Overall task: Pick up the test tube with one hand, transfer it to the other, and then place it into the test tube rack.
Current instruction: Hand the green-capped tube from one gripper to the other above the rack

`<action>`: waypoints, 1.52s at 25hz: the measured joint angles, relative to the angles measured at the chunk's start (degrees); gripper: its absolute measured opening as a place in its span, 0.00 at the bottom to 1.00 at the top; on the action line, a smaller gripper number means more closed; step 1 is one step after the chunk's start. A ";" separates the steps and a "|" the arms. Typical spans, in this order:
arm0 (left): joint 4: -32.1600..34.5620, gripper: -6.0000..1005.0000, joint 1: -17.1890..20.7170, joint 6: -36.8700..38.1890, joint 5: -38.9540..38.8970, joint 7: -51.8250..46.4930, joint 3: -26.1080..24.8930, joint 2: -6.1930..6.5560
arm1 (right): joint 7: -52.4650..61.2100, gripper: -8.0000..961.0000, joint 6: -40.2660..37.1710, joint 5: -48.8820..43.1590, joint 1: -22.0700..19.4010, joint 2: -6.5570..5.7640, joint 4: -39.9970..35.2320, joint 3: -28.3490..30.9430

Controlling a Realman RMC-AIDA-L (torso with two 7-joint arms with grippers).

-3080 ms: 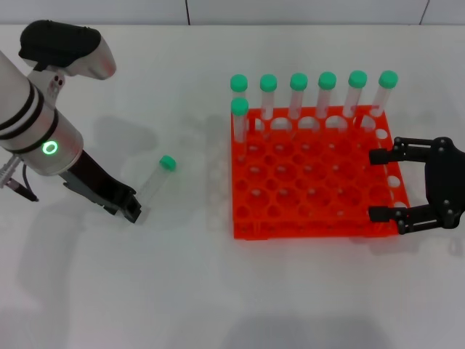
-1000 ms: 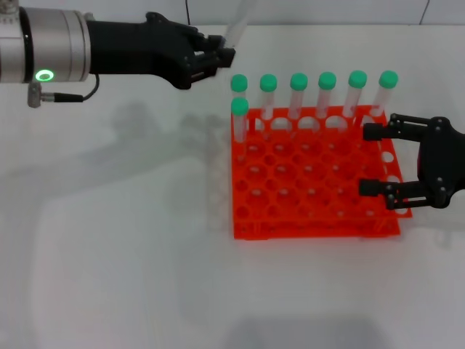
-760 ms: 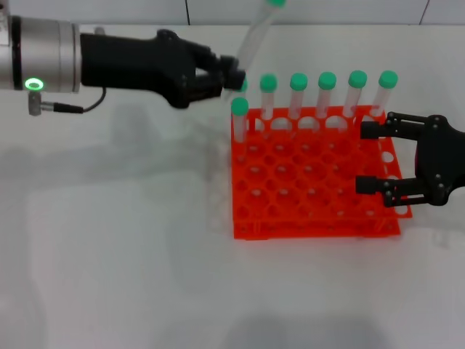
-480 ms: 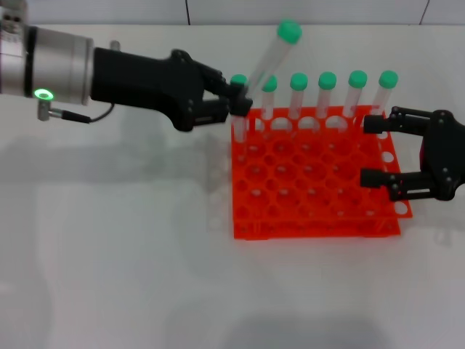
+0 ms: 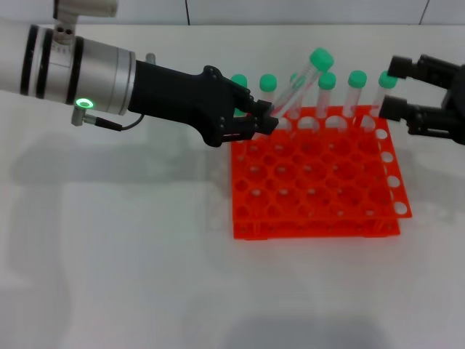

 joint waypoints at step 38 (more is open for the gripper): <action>-0.05 0.20 -0.71 -4.03 0.77 0.12 0.02 -0.75 | -27.42 0.89 6.20 14.75 10.76 3.51 32.88 -0.92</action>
